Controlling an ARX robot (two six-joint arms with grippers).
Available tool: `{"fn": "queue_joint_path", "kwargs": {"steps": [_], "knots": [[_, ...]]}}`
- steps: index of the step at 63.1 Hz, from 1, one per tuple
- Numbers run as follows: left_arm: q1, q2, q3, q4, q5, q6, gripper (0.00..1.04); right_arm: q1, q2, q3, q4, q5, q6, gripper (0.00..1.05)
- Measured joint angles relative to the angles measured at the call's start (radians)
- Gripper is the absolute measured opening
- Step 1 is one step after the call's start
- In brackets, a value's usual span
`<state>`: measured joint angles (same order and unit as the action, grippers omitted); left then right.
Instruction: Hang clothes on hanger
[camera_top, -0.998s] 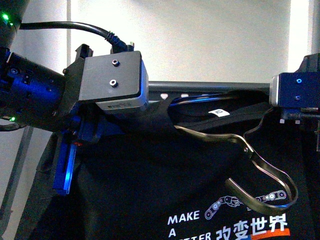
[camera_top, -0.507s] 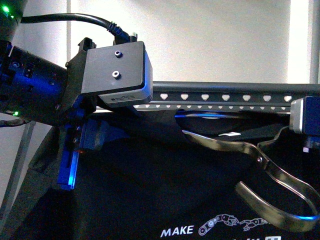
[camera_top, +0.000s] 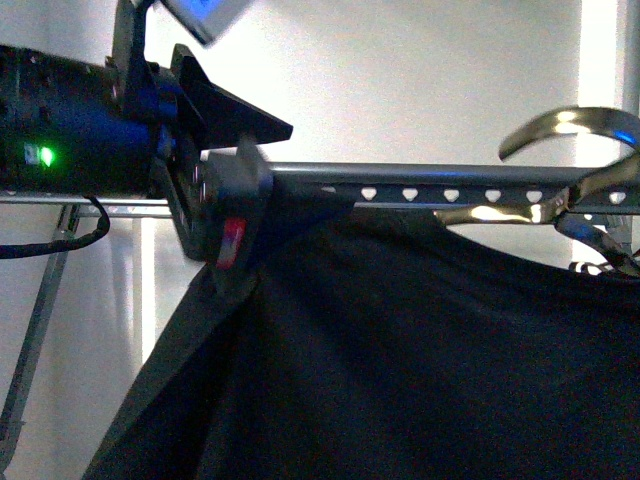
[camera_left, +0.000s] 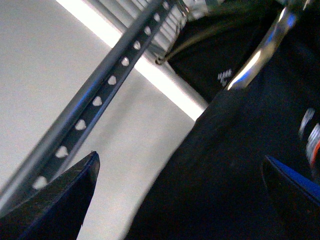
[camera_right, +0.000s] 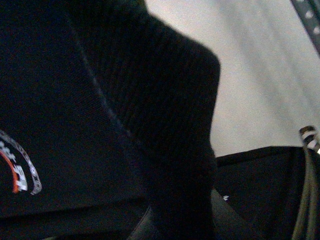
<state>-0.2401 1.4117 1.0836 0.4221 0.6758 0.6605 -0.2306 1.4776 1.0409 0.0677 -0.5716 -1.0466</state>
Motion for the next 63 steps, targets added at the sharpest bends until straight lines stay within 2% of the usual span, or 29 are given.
{"fn": "queue_joint_path", "kwargs": {"steps": [8, 19, 24, 27, 31, 36, 40, 43, 46, 51, 63], "knots": [[0.013, -0.025, -0.003, 0.042, 0.006, -0.457, 0.98, -0.001, -0.026, 0.004, -0.154, -0.05, 0.131, 0.06], [0.059, -0.04, -0.003, 0.108, 0.008, -0.731, 0.98, -0.001, -0.082, 0.0, -0.363, -0.067, 0.244, 0.04], [0.089, -0.051, 0.008, 0.111, -0.037, -0.793, 0.98, -0.003, -0.112, -0.025, -0.418, -0.08, 0.3, 0.04], [0.113, -0.052, 0.048, 0.047, -0.12, -0.806, 0.98, -0.008, -0.129, -0.044, -0.434, -0.103, 0.358, 0.04], [0.168, -0.043, 0.161, -0.155, -0.372, -0.805, 0.98, -0.023, -0.15, -0.056, -0.446, -0.132, 0.457, 0.04], [0.216, -0.043, 0.178, -0.132, -0.555, -0.773, 0.98, -0.048, -0.159, -0.055, -0.447, -0.158, 0.563, 0.04], [0.258, -0.051, 0.185, -0.098, -0.647, -0.763, 0.97, -0.073, -0.159, -0.051, -0.449, -0.171, 0.65, 0.04], [0.298, -0.114, 0.191, -0.289, -0.633, -0.721, 0.85, -0.097, -0.153, -0.031, -0.434, -0.182, 0.752, 0.03], [0.304, -0.176, 0.136, -0.35, -0.632, -0.706, 0.78, -0.108, -0.142, -0.008, -0.415, -0.185, 0.813, 0.04], [0.272, -0.312, -0.032, -0.325, -0.669, -0.689, 0.64, -0.119, -0.118, 0.04, -0.372, -0.188, 0.929, 0.04], [0.238, -0.484, -0.348, -0.186, -0.671, -0.669, 0.34, -0.12, -0.056, 0.164, -0.294, -0.179, 1.189, 0.04]]}}
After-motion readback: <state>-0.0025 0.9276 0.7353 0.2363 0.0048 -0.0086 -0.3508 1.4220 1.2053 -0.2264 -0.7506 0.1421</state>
